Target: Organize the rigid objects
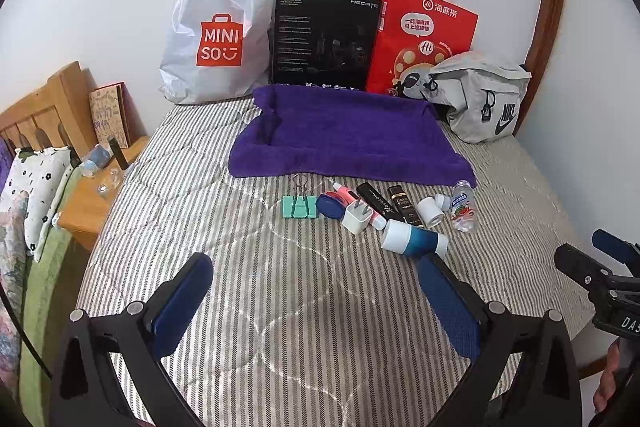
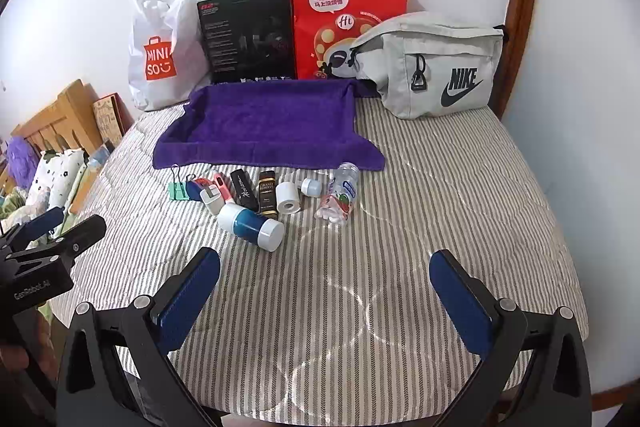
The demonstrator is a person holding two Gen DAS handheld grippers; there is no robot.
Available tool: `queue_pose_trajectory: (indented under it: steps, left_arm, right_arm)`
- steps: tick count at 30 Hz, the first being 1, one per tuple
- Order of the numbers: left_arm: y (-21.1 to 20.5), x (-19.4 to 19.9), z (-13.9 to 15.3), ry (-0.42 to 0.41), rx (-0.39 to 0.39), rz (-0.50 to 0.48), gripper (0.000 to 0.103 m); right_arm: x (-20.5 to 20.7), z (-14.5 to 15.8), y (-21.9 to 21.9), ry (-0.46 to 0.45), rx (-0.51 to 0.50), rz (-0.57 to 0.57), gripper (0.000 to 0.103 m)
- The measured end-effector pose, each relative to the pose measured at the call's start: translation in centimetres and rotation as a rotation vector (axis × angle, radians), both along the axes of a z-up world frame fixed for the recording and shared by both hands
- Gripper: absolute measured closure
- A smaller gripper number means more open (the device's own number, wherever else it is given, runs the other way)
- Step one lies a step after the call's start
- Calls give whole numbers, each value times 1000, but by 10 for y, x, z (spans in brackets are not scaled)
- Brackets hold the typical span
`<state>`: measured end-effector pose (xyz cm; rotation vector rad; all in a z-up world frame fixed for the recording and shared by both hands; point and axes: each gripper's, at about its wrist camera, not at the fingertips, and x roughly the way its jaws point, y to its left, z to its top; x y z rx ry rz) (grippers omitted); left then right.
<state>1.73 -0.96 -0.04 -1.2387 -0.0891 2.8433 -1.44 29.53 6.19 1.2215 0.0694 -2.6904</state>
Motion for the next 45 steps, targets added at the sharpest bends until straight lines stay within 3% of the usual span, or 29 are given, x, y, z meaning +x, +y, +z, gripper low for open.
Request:
queue_pose_trajectory:
  steps: [45]
  left_arm:
    - [-3, 4, -4, 4, -3, -2, 0]
  right_arm:
    - [5, -2, -4, 1, 14, 32, 0]
